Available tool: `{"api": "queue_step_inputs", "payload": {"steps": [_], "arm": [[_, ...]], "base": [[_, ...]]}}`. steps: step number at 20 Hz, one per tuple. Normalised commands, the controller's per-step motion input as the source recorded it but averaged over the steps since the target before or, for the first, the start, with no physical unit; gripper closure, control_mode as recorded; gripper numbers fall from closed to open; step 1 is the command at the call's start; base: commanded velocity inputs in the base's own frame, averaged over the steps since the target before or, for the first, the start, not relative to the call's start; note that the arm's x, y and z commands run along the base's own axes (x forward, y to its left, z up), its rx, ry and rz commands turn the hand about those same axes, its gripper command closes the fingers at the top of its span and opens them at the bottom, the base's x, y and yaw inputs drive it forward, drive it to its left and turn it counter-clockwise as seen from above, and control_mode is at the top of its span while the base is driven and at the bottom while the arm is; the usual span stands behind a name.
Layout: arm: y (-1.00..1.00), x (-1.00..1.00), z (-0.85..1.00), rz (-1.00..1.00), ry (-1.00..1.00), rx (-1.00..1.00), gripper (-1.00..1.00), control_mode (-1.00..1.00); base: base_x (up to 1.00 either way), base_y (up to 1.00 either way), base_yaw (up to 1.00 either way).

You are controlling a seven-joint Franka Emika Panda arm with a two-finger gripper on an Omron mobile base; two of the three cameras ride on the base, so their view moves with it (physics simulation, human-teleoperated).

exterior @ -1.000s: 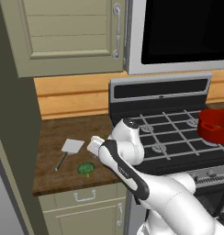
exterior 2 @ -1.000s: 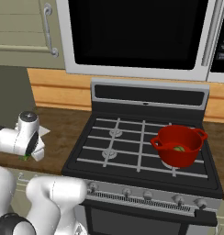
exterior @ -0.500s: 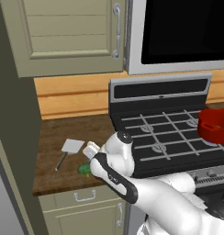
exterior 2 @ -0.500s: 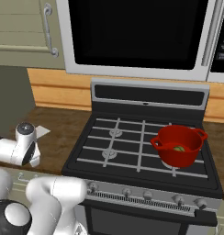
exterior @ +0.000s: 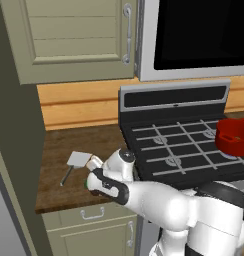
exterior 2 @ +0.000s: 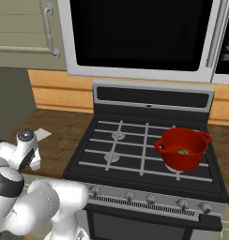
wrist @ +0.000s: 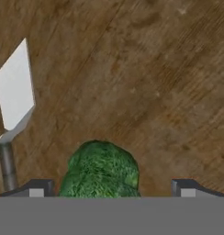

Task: Put the broccoli and lime in the pot. Retrieve the spatula and lightly stir the vegetables in the pot.

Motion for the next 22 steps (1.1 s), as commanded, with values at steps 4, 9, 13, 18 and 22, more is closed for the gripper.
{"api": "queue_step_inputs", "payload": {"steps": [4,9,13,18,22], "arm": [[0.22,0.33,-0.21,0.0,0.07,0.02,-1.0,-1.0],[0.29,0.21,-0.3,0.0,0.12,0.03,1.0,-1.0],[0.24,0.14,-0.31,0.0,0.14,0.02,1.0,-1.0],[-0.05,-0.37,-0.02,0.0,0.03,0.0,1.0,-1.0],[-0.25,-0.92,0.14,-0.01,0.0,0.0,1.0,-1.0]], "base": [[0.0,0.0,0.0],[0.0,0.0,0.0],[0.0,0.0,0.0],[0.0,0.0,0.0],[0.0,0.0,0.0]]}}
